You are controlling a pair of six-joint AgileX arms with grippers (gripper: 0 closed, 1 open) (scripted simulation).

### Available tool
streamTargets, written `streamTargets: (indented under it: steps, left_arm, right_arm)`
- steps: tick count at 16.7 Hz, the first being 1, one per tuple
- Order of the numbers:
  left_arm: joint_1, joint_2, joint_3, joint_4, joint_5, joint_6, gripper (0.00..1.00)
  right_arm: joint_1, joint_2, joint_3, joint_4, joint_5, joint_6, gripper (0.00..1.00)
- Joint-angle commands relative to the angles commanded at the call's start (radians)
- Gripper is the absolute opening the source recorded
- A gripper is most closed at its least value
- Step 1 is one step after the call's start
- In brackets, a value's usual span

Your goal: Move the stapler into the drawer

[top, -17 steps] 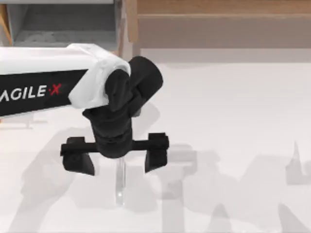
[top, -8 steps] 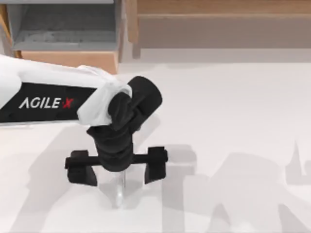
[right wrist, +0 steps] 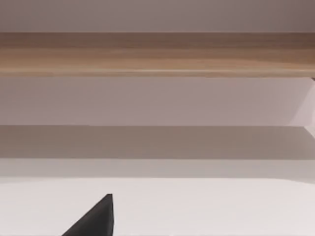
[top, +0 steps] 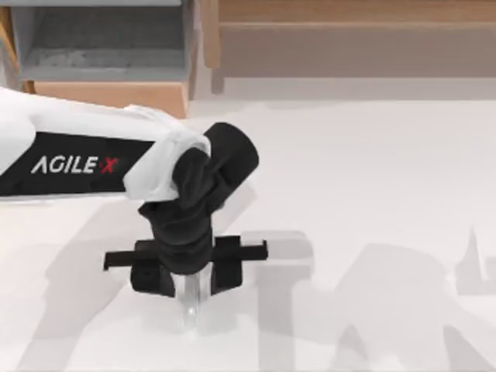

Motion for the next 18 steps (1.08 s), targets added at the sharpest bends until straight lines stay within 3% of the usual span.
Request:
streamTargets:
  steps: [4,5,18]
  left_arm:
    - [0.000,0.000,0.000,0.000,0.000,0.000,0.02]
    - [0.000,0.000,0.000,0.000,0.000,0.000,0.00]
    - [0.000,-0.029,0.036,-0.072,0.000,-0.002,0.00]
  right_arm:
    - [0.000,0.000,0.000,0.000,0.000,0.000,1.00]
    - [0.000,0.000,0.000,0.000,0.000,0.000,1.00]
    - [0.000,0.000,0.000,0.000,0.000,0.000,1.00]
